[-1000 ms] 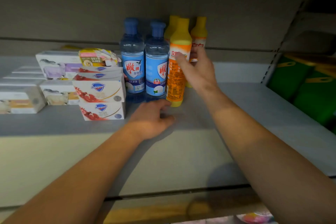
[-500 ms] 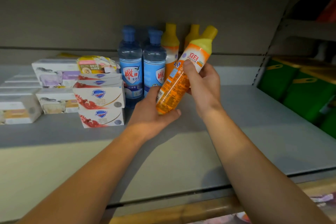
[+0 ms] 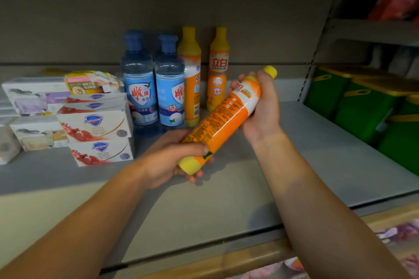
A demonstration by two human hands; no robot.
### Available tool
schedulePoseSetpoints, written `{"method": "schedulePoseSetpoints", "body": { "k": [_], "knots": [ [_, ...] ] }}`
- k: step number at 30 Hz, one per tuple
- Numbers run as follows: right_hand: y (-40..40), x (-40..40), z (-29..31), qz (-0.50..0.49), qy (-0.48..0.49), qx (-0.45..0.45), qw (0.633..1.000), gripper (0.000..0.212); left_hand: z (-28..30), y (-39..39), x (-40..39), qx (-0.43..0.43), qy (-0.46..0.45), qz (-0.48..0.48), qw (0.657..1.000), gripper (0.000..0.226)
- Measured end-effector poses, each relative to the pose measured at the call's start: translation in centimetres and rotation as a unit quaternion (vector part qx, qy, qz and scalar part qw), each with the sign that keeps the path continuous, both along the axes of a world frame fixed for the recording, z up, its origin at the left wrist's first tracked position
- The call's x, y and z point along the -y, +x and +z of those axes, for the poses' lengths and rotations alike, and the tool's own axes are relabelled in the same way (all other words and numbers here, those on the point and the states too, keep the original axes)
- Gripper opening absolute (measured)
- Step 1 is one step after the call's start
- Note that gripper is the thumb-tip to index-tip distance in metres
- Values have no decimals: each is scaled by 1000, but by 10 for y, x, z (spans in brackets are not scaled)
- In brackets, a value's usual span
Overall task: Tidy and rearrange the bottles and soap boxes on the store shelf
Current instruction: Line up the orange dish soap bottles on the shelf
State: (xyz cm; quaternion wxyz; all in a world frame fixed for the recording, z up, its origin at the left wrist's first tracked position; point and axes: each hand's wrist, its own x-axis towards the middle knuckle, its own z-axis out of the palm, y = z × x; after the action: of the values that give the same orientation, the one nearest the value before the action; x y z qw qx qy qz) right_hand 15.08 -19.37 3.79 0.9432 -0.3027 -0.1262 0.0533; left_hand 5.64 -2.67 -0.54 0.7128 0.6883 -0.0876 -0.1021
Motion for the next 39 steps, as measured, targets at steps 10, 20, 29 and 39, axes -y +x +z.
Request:
{"method": "schedulePoseSetpoints", "body": {
  "k": [10, 20, 29, 39],
  "knots": [
    [-2, -7, -1, -158, -96, -78, 980, 43, -2, 10, 8, 237, 365, 255, 864, 61],
    [-13, -22, -3, 48, -99, 36, 993, 73, 7, -4, 1, -112, -189, 23, 975, 52],
    [-8, -25, -6, -34, -193, 6, 981, 47, 0, 0, 10, -27, -53, 85, 995, 58],
    [-10, -27, -10, -44, -335, 58, 939, 36, -4, 6, 13, 87, 89, 216, 968, 29]
  ]
}}
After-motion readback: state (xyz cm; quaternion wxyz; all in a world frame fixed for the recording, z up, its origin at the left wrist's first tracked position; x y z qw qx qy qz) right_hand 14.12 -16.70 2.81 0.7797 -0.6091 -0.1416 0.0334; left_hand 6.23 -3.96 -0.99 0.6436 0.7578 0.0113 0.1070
